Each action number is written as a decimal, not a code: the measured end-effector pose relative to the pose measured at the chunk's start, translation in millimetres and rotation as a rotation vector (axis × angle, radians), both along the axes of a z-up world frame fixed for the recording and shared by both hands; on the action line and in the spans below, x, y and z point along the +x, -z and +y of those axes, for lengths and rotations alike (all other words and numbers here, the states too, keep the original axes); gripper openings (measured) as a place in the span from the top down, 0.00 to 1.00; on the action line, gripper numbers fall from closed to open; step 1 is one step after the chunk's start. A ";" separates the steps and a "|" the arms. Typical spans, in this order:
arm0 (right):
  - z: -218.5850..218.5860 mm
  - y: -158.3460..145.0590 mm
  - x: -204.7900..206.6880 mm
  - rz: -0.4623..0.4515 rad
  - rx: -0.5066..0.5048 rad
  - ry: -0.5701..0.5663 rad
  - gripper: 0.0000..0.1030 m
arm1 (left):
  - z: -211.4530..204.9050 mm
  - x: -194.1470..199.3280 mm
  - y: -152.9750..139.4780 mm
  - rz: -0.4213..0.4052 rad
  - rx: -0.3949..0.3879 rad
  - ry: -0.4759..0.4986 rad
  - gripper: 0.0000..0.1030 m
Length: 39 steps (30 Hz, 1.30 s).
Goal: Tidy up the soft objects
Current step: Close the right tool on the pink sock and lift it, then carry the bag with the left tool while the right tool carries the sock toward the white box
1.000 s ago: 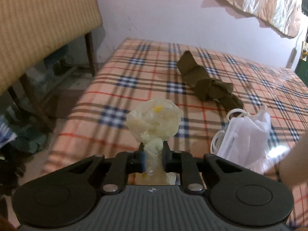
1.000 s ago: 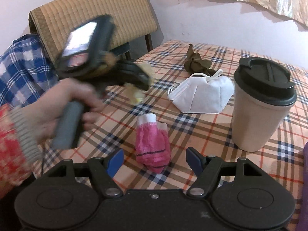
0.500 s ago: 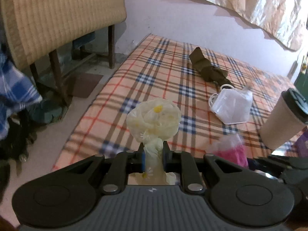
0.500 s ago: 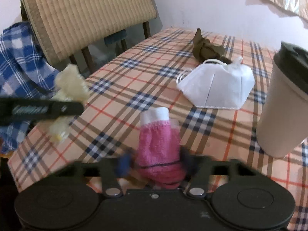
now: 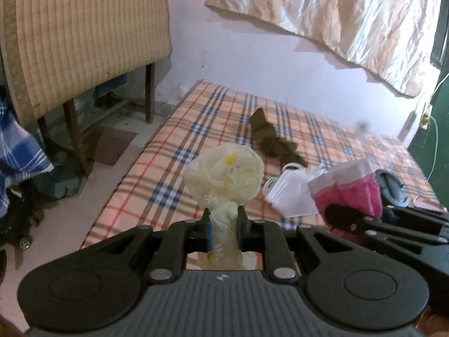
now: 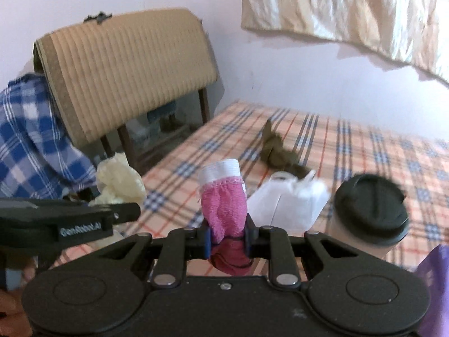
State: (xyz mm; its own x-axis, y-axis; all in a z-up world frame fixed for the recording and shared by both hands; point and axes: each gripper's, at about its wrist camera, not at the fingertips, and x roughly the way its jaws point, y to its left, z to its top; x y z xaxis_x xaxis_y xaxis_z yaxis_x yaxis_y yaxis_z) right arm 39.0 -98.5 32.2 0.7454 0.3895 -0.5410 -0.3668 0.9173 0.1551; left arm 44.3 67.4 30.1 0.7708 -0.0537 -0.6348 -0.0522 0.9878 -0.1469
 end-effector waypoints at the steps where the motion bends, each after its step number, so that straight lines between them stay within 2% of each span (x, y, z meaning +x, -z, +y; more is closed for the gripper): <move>1: -3.0 -6.5 -0.4 -0.006 0.000 0.004 0.75 | -2.3 0.1 -3.5 -0.006 0.004 0.002 0.82; 6: -15.2 -25.8 -1.2 -0.027 0.003 0.016 0.75 | -15.9 0.9 -19.2 -0.029 0.028 0.010 0.82; 14: -31.9 -33.4 -0.5 -0.014 0.013 0.043 0.75 | -32.1 3.1 -26.6 -0.023 0.063 0.020 0.82; 39: -92.1 -47.6 -4.4 -0.033 0.041 0.158 0.74 | -73.4 11.0 -36.8 -0.030 0.060 0.111 0.82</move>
